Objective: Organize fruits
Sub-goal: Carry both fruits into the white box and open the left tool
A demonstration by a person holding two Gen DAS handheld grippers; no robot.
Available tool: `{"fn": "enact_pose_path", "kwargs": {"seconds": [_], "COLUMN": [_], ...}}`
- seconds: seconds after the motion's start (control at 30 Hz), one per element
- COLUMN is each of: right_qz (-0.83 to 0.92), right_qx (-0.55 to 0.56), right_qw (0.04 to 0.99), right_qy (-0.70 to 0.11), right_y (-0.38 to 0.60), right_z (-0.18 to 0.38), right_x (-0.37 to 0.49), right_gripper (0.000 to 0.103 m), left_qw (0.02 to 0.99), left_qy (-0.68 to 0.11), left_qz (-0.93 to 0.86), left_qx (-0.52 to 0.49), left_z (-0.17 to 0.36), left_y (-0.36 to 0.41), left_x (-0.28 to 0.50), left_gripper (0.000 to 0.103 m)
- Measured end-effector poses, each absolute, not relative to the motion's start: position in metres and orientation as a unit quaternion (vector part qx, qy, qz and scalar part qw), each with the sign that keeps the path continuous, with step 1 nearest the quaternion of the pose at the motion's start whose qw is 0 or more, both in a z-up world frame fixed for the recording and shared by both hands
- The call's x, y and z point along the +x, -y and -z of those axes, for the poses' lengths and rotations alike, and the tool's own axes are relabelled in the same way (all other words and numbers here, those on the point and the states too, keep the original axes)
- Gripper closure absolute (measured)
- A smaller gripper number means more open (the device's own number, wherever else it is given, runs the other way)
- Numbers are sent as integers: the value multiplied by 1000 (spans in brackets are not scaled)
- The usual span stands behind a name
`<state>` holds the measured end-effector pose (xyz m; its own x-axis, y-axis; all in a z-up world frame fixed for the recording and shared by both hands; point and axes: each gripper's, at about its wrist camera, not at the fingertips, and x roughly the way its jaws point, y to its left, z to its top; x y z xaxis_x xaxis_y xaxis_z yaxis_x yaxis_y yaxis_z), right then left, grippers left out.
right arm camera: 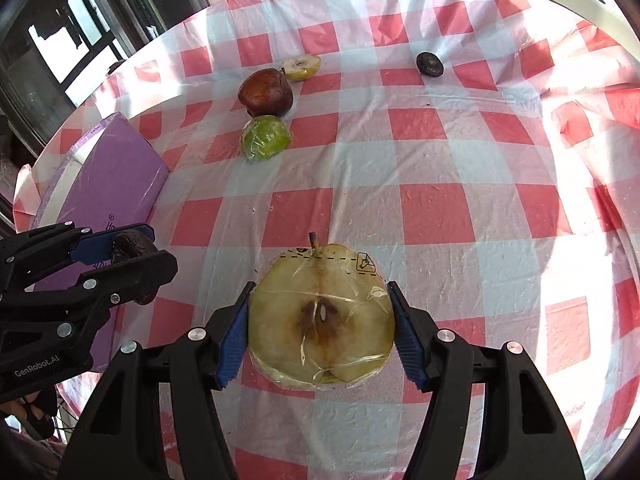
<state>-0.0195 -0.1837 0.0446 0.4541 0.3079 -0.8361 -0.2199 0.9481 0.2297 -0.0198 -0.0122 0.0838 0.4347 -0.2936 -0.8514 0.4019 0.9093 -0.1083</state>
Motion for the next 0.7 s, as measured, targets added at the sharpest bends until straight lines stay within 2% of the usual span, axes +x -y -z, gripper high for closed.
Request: {"fn": "enact_pose_path", "kwargs": {"seconds": [0.37, 0.7], "right_qz": [-158, -218], "right_qx": [43, 42], "right_qw": [864, 876], "right_qy": [-476, -428], "right_y": [135, 63], "right_z": [-75, -124], "right_x": [-46, -54], "right_gripper": [41, 41], "left_qw": [872, 888], "left_qy": [-432, -428], "left_qz": [229, 137], "left_qx": [-8, -96], "left_z": [-133, -145], "left_y": [-50, -171], "left_x": [-31, -33], "left_gripper": [65, 65]}}
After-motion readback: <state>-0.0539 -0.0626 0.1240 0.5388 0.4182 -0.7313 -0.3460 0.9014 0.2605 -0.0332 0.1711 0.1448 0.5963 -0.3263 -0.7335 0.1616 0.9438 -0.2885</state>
